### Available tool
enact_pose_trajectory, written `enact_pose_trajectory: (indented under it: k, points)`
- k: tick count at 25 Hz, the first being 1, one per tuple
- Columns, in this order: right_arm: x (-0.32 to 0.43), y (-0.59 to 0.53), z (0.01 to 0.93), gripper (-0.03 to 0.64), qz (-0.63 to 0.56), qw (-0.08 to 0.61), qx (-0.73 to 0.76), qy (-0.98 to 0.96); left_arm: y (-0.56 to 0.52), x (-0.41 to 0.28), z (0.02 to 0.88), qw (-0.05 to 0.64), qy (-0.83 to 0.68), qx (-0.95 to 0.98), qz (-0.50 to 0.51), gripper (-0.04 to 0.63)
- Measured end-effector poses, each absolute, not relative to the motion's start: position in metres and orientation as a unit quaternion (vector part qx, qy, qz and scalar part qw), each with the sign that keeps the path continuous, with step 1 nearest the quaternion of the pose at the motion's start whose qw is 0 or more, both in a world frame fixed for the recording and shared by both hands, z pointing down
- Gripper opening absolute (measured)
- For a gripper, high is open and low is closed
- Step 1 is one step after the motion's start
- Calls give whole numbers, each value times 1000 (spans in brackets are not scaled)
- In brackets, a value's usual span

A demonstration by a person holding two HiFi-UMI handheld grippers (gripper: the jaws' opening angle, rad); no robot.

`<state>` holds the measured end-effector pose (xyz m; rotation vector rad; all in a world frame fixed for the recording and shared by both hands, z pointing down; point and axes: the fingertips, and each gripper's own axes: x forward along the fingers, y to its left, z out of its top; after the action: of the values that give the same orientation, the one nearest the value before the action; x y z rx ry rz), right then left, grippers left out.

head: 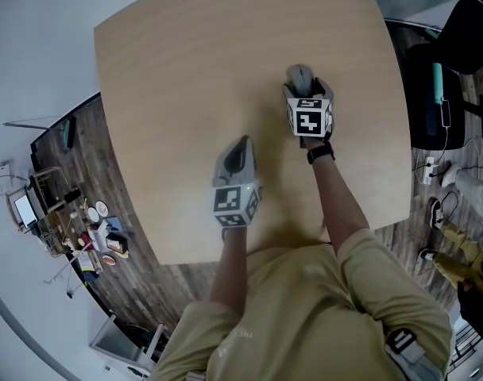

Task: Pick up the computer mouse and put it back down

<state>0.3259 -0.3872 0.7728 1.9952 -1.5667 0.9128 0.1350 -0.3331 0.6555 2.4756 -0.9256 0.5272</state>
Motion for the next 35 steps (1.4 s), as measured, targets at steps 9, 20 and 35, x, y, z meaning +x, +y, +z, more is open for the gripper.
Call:
enact_pose_trajectory:
  k: [9,20,35]
  points:
    - [321,-381,768,308,350,199,726,-557,-327,132,642,220,-339,897,180,2]
    - [308,-327,682,305,304,142,727,-599,-301,134,591,193,-341,908,148,2]
    - [287,-190,449,305,91,7,760,-643,-224,139,456,96,-342,932,63,2]
